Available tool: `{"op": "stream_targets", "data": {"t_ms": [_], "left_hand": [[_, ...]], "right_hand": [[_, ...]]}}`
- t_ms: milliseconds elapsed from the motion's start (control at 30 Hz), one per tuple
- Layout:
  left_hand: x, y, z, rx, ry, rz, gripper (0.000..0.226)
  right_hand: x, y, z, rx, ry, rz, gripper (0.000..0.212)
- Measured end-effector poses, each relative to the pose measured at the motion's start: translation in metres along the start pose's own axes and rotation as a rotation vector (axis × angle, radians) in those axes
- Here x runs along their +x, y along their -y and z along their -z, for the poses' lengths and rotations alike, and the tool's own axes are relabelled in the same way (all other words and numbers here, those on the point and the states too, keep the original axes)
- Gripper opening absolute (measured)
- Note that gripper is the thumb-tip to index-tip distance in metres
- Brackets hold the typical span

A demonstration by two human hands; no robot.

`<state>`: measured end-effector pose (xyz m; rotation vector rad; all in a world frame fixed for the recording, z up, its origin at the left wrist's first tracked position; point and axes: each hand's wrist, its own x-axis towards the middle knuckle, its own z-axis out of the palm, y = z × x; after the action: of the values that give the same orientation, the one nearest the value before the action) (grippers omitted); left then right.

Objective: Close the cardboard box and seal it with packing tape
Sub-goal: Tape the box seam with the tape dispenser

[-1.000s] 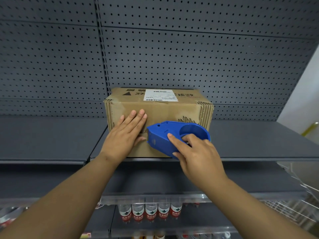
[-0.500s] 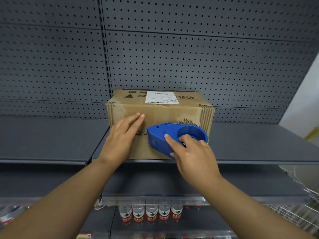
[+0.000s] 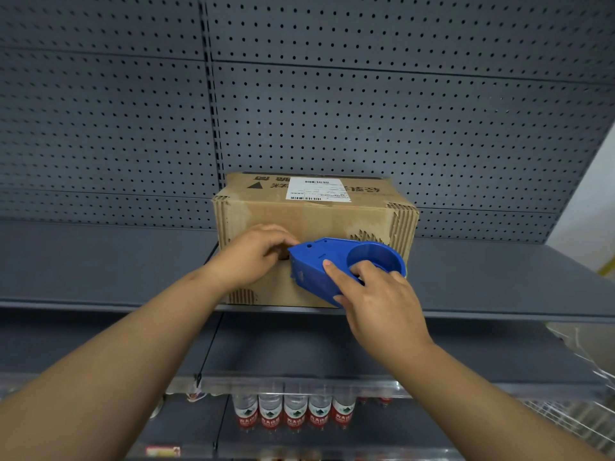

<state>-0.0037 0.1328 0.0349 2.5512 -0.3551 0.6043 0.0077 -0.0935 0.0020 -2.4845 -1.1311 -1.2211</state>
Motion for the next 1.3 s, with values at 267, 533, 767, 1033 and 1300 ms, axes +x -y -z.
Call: {"op": "stream_targets", "data": {"t_ms": [267, 533, 767, 1033, 1300], "left_hand": [[0.004, -0.015, 0.005, -0.575, 0.104, 0.394, 0.039], [0.007, -0.012, 0.002, -0.814, 0.093, 0.526, 0.027], [0.014, -0.015, -0.002, -0.922, 0.002, 0.579, 0.016], [0.017, -0.011, -0.003, -0.803, -0.053, 0.512, 0.021], [0.014, -0.013, -0.015, -0.707, -0.191, 0.494, 0.018]], "right_hand": [[-0.001, -0.003, 0.003, 0.011, -0.018, 0.025, 0.052], [0.002, -0.008, 0.006, 0.012, -0.018, 0.044, 0.051], [0.011, -0.013, 0.009, 0.050, 0.026, 0.035, 0.052], [0.023, -0.015, 0.017, 0.050, 0.141, 0.012, 0.058], [0.023, -0.012, 0.020, -0.060, 0.312, 0.082, 0.063]]}}
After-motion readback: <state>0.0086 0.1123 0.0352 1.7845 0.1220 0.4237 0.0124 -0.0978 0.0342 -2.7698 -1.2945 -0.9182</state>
